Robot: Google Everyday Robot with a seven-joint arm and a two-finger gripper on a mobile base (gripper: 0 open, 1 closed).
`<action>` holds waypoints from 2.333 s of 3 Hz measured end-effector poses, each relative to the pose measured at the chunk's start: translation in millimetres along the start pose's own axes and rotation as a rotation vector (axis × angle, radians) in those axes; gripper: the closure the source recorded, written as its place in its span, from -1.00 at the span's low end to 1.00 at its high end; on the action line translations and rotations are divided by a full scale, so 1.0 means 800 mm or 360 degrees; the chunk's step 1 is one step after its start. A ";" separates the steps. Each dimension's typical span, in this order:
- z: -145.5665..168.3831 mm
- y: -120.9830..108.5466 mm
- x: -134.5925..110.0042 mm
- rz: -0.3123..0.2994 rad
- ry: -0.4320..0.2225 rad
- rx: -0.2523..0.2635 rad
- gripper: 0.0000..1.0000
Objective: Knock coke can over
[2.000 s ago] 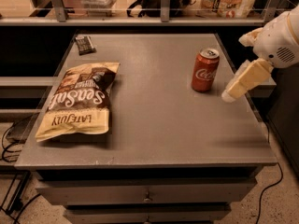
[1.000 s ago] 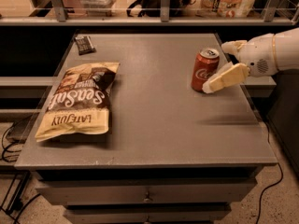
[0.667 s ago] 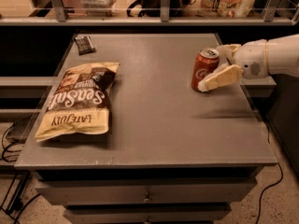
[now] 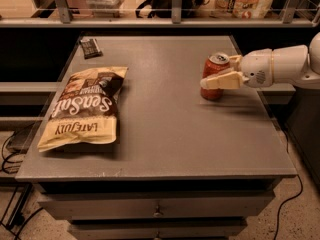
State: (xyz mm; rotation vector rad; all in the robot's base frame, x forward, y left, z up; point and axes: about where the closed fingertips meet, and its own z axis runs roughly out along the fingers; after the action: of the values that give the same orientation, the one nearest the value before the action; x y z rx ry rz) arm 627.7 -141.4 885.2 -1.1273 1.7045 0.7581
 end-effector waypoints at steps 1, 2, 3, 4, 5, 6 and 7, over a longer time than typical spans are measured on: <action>0.010 0.005 -0.011 -0.0057 0.0116 -0.0010 0.27; 0.018 0.021 -0.033 -0.0211 0.0357 0.0010 0.73; 0.021 0.041 -0.055 -0.0410 0.0650 0.0057 1.00; 0.023 0.057 -0.066 -0.0600 0.0943 0.0102 1.00; 0.034 0.073 -0.058 -0.0764 0.1240 0.0121 0.66; 0.036 0.072 -0.029 -0.0893 0.1549 0.0119 0.19; 0.023 0.061 -0.002 -0.0985 0.1812 0.0134 -0.27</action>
Offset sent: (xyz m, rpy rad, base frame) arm -0.0156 0.0379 0.0519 -0.5337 -0.0935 0.0709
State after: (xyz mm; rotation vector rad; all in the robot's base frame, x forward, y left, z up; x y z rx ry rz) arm 589.8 -106.3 879.6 -2.0907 1.9933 -0.4649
